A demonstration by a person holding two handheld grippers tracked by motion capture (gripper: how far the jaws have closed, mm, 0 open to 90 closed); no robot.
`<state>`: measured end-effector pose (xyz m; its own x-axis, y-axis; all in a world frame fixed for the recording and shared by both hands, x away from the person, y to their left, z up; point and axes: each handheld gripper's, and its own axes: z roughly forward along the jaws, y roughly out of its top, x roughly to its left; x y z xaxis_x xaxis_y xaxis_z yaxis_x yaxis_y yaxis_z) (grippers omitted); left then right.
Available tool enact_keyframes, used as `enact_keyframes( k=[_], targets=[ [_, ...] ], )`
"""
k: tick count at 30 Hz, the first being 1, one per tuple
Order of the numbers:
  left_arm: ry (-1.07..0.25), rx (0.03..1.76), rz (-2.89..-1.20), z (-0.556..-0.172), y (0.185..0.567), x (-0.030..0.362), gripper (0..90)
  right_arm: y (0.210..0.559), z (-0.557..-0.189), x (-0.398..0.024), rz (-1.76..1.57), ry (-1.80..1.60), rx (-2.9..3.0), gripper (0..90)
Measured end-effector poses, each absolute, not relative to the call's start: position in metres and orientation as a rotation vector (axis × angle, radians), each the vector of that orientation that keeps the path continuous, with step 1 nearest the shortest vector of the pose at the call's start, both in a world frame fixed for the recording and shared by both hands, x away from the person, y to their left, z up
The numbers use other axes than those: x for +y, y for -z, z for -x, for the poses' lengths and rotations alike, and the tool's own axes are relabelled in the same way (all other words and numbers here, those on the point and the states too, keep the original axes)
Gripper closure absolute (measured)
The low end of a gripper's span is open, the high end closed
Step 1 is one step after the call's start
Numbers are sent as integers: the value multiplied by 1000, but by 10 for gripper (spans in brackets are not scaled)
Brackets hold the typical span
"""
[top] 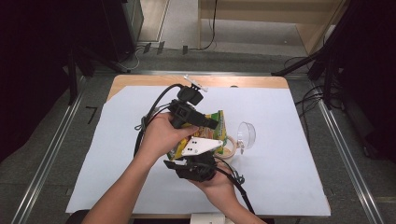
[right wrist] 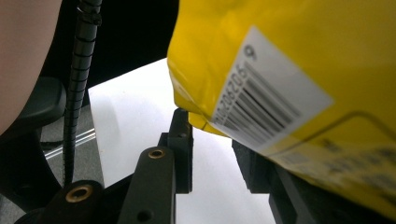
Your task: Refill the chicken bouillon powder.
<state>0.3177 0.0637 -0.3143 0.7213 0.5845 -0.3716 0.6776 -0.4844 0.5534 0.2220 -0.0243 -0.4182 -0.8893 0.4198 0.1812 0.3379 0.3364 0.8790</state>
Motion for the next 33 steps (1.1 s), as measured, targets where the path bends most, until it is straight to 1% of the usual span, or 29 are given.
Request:
enact_keyframes(
  k=[9, 12, 33],
  targets=[
    [184, 946, -2222, -318, 315, 64, 743, 419, -222, -25, -709, -1613, 2506, 704],
    [194, 936, -2221, -317, 314, 64, 745, 419, -220, -25, -699, -1608, 2504, 717],
    [209, 929, -2218, -317, 315, 63, 748, 420, -219, -26, -704, -1618, 2498, 716]
  ],
)
